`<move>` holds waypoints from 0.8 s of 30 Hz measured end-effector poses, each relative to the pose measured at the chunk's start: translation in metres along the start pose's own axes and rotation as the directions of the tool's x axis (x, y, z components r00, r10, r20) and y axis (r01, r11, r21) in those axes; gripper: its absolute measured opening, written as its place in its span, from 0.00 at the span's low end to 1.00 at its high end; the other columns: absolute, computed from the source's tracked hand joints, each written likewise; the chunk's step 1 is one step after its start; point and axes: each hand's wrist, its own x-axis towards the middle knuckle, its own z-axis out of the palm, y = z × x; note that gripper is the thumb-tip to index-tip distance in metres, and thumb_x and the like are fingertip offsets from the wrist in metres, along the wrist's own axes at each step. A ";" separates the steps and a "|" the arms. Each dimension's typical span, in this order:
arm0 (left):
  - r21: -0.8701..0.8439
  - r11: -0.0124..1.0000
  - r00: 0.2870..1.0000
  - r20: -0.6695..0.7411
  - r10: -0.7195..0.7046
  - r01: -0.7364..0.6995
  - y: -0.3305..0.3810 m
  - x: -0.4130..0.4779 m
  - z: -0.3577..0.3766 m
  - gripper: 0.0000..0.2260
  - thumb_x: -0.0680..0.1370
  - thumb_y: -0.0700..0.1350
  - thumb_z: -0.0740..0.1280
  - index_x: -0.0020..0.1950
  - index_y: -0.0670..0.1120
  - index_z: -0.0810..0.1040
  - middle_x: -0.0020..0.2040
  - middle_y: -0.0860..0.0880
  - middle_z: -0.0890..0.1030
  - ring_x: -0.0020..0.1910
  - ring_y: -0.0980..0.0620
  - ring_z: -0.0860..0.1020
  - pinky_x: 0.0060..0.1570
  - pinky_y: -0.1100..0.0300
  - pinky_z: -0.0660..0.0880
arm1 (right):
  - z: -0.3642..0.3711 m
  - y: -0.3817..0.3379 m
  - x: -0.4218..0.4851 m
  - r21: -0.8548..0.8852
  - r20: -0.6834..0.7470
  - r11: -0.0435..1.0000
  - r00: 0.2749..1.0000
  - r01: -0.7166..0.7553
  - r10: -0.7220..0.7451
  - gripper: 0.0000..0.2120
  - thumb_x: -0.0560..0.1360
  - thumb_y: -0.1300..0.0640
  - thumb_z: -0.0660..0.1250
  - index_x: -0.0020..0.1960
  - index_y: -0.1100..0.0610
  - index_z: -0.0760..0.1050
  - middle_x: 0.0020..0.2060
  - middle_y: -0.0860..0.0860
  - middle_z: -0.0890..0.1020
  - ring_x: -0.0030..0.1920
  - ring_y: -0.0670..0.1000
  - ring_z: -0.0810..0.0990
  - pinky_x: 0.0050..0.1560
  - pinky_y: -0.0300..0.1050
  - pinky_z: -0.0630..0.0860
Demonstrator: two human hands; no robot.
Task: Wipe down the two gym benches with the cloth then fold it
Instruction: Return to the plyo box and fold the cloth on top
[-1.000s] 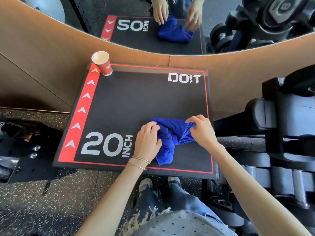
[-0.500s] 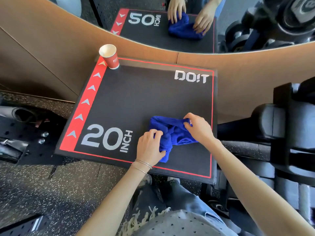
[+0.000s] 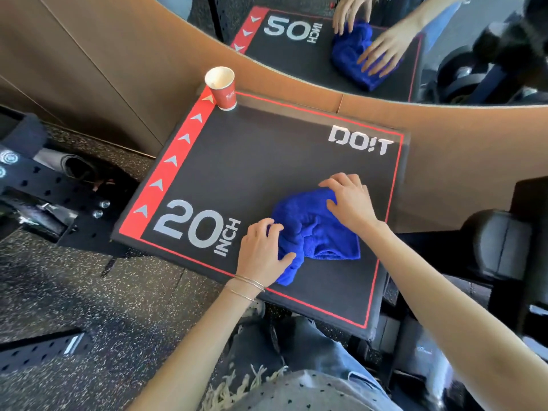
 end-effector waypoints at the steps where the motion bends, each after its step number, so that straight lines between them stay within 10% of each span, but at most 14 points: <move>1: 0.019 0.999 1.000 0.009 -0.028 0.028 0.001 0.000 0.001 0.28 0.70 0.58 0.70 0.64 0.46 0.69 0.66 0.48 0.67 0.63 0.45 0.68 0.59 0.53 0.70 | 0.001 0.001 0.000 -0.009 0.033 1.000 0.999 0.030 -0.029 0.18 0.75 0.63 0.63 0.63 0.53 0.73 0.62 0.50 0.73 0.62 0.56 0.66 0.55 0.52 0.68; 7: 0.115 0.991 0.994 0.073 -0.083 0.075 0.001 -0.003 0.011 0.32 0.65 0.59 0.74 0.62 0.47 0.66 0.63 0.48 0.67 0.58 0.45 0.69 0.52 0.54 0.71 | 0.000 -0.014 -0.034 0.183 0.181 0.981 0.979 0.059 -0.092 0.08 0.74 0.64 0.63 0.48 0.56 0.79 0.48 0.51 0.78 0.48 0.54 0.78 0.46 0.51 0.76; 11: -0.169 0.985 0.991 0.130 -0.019 0.041 -0.018 0.008 0.002 0.31 0.67 0.52 0.75 0.65 0.45 0.69 0.64 0.47 0.70 0.62 0.44 0.68 0.62 0.56 0.65 | 0.008 -0.029 -0.072 0.228 0.300 0.971 0.944 0.066 -0.135 0.11 0.74 0.62 0.63 0.55 0.54 0.78 0.51 0.49 0.78 0.50 0.52 0.78 0.50 0.51 0.76; 17: -0.313 0.948 0.982 0.187 -0.006 0.066 -0.056 0.049 -0.025 0.17 0.74 0.43 0.69 0.63 0.43 0.74 0.61 0.45 0.79 0.62 0.44 0.73 0.64 0.53 0.68 | 0.023 -0.056 -0.101 0.349 0.228 0.925 0.971 -0.150 0.071 0.13 0.75 0.54 0.68 0.59 0.51 0.76 0.51 0.47 0.78 0.48 0.46 0.79 0.49 0.45 0.76; 24: -0.201 0.979 0.926 0.365 0.100 -0.027 -0.062 0.076 -0.022 0.24 0.75 0.47 0.68 0.69 0.42 0.68 0.59 0.46 0.80 0.60 0.44 0.75 0.62 0.52 0.70 | 0.036 -0.093 -0.102 0.364 0.152 0.851 0.925 -0.380 0.348 0.18 0.73 0.48 0.70 0.59 0.52 0.73 0.52 0.47 0.75 0.51 0.47 0.77 0.48 0.47 0.76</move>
